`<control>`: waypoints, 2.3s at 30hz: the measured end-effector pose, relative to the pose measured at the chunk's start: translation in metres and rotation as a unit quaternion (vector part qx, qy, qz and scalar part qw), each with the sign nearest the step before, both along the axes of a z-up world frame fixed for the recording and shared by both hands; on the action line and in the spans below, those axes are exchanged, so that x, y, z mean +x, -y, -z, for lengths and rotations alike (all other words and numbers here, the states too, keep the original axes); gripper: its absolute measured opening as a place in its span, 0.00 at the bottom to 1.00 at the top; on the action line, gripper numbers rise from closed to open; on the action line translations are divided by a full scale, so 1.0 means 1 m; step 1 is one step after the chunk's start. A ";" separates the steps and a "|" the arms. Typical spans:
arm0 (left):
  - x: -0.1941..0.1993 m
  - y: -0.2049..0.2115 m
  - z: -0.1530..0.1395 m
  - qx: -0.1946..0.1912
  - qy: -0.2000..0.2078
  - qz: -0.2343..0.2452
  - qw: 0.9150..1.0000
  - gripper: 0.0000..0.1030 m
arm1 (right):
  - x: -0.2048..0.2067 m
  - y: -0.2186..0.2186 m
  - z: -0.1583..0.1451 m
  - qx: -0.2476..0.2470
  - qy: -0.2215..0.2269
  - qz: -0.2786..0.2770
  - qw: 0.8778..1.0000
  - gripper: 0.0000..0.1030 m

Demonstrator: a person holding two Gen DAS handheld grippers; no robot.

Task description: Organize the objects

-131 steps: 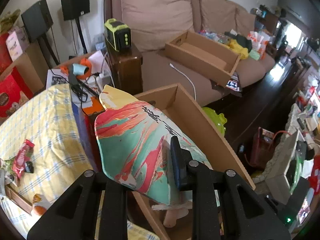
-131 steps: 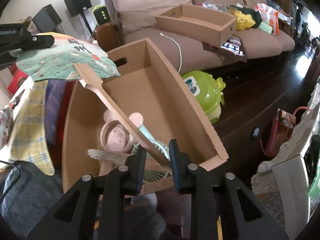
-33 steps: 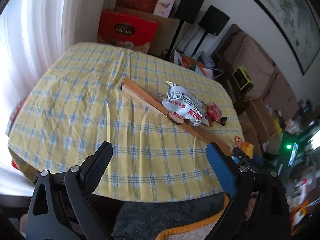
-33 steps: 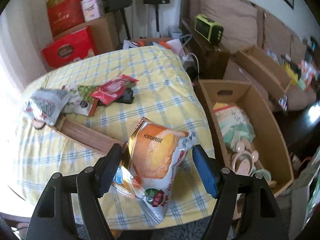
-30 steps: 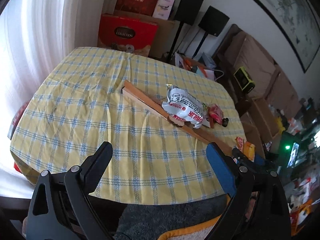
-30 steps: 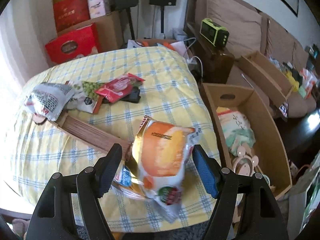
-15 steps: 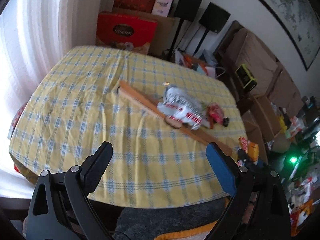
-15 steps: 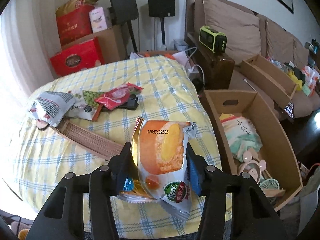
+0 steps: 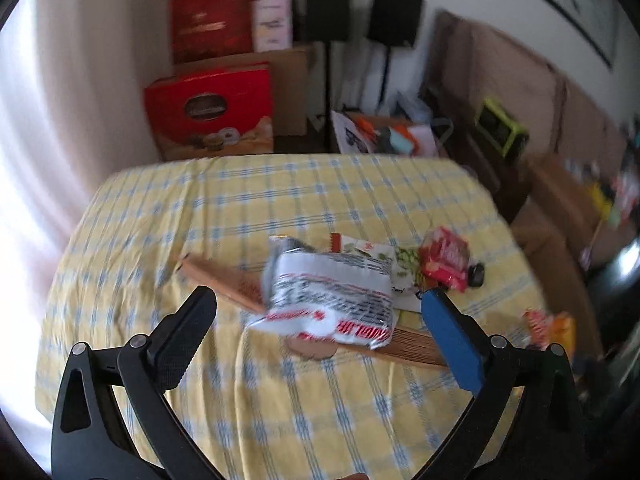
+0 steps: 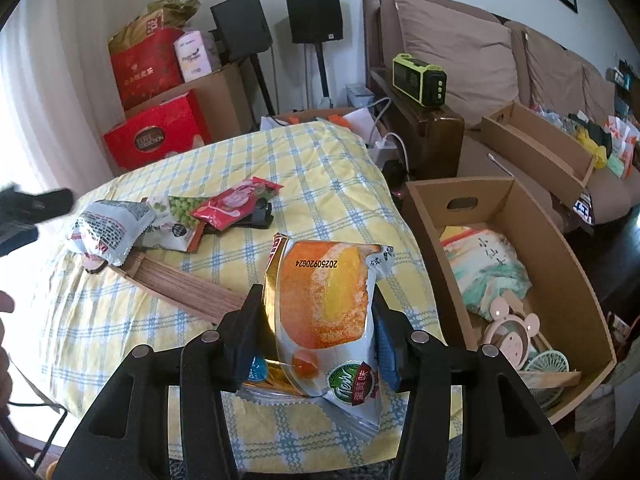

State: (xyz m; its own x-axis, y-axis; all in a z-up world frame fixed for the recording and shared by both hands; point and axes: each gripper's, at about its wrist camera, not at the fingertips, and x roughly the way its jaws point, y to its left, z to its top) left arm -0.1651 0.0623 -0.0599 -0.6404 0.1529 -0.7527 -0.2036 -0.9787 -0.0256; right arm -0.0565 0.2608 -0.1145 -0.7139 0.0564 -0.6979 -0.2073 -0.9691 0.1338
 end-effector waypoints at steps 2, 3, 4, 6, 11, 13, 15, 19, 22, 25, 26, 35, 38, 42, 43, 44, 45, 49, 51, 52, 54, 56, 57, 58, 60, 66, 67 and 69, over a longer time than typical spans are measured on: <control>-0.005 -0.015 0.009 -0.030 -0.004 0.016 0.999 1.00 | 0.000 -0.002 0.002 -0.008 0.002 0.002 1.000 0.49; -0.007 -0.020 0.013 -0.042 -0.004 0.017 0.999 1.00 | 0.000 -0.003 0.002 -0.010 0.003 0.002 1.000 0.49; -0.010 -0.024 0.019 -0.052 -0.002 0.018 0.998 1.00 | 0.000 -0.004 0.002 -0.014 0.003 0.002 1.000 0.49; -0.016 -0.030 0.030 -0.067 0.008 0.018 0.998 1.00 | 0.000 -0.004 0.002 -0.017 0.002 0.000 1.000 0.49; -0.025 -0.027 0.046 -0.071 0.019 -0.005 0.997 0.99 | -0.001 -0.001 0.002 -0.019 0.002 -0.007 1.000 0.49; -0.027 -0.024 0.045 -0.069 0.013 -0.010 0.997 0.90 | -0.001 -0.001 0.002 -0.022 0.001 -0.008 1.000 0.49; -0.026 -0.022 0.043 -0.064 0.007 -0.005 0.998 0.81 | -0.001 -0.002 0.002 -0.024 0.001 -0.008 1.000 0.49; -0.023 -0.018 0.035 -0.052 -0.003 0.006 0.999 0.65 | -0.001 -0.001 0.002 -0.026 0.000 -0.010 1.000 0.49; -0.015 -0.013 0.023 -0.041 -0.025 0.004 0.999 0.62 | 0.001 0.003 0.000 -0.022 -0.004 -0.015 1.000 0.49; -0.005 -0.009 0.007 -0.030 -0.043 0.007 0.999 0.60 | 0.004 0.004 -0.004 -0.018 -0.009 -0.018 1.000 0.49; 0.000 -0.007 0.001 -0.026 -0.050 0.009 0.998 0.59 | 0.005 0.004 -0.006 -0.020 -0.009 -0.019 1.000 0.49; 0.049 0.025 -0.040 0.013 -0.088 -0.004 0.996 0.58 | 0.025 0.004 -0.036 -0.019 -0.040 -0.021 0.999 0.49; 0.070 0.033 -0.051 0.006 -0.112 -0.002 0.994 0.58 | 0.032 0.005 -0.047 -0.022 -0.042 -0.025 0.999 0.49; 0.091 0.043 -0.063 -0.008 -0.131 0.000 0.991 0.58 | 0.044 0.012 -0.065 -0.020 -0.057 -0.046 0.997 0.49; 0.096 0.046 -0.066 -0.008 -0.133 -0.002 0.991 0.58 | 0.047 0.015 -0.070 -0.019 -0.062 -0.053 0.996 0.49; 0.102 0.051 -0.068 -0.007 -0.135 -0.006 0.991 0.58 | 0.050 0.016 -0.074 -0.020 -0.066 -0.059 0.996 0.49; 0.107 0.057 -0.071 -0.004 -0.141 -0.014 0.990 0.58 | 0.052 0.017 -0.077 -0.020 -0.069 -0.062 0.995 0.49; 0.122 0.072 -0.069 -0.004 -0.155 -0.038 0.987 0.58 | 0.058 0.020 -0.082 -0.016 -0.069 -0.067 0.995 0.49; 0.129 0.077 -0.064 -0.005 -0.152 -0.045 0.987 0.58 | 0.061 0.021 -0.082 -0.020 -0.068 -0.072 0.995 0.49; 0.131 0.077 -0.061 -0.004 -0.148 -0.046 0.988 0.58 | 0.064 0.021 -0.083 -0.019 -0.070 -0.074 0.995 0.49; 0.131 0.078 -0.057 -0.005 -0.140 -0.048 0.989 0.58 | 0.068 0.020 -0.083 -0.015 -0.073 -0.079 0.994 0.49; 0.127 0.077 -0.060 -0.014 -0.137 -0.053 0.989 0.58 | 0.071 0.016 -0.085 -0.006 -0.080 -0.089 0.993 0.49; 0.127 0.077 -0.065 -0.014 -0.145 -0.054 0.988 0.58 | 0.073 0.013 -0.087 0.003 -0.082 -0.094 0.992 0.49; 0.127 0.076 -0.070 -0.015 -0.154 -0.054 0.986 0.58 | 0.076 0.007 -0.088 0.016 -0.084 -0.094 0.992 0.49; 0.128 0.073 -0.082 -0.022 -0.172 -0.055 0.983 0.58 | 0.084 -0.007 -0.091 0.025 -0.088 -0.081 0.993 0.49; 0.120 0.065 -0.088 -0.026 -0.174 -0.076 0.981 0.58 | 0.097 -0.035 -0.088 -0.005 -0.092 -0.066 0.994 0.49; 0.117 0.066 -0.086 -0.020 -0.167 -0.081 0.982 0.58 | 0.097 -0.033 -0.086 -0.008 -0.092 -0.072 0.993 0.49; 0.115 0.066 -0.081 -0.009 -0.151 -0.087 0.985 0.58 | 0.097 -0.030 -0.084 -0.007 -0.091 -0.084 0.992 0.49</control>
State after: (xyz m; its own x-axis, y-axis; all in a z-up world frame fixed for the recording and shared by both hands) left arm -0.0502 -0.0034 0.0208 -0.8511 0.0095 -0.5249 -0.0289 -0.9992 0.0287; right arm 0.0400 0.2909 -0.0306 -0.8266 -0.0835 -0.5565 -0.0141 -0.9855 0.1688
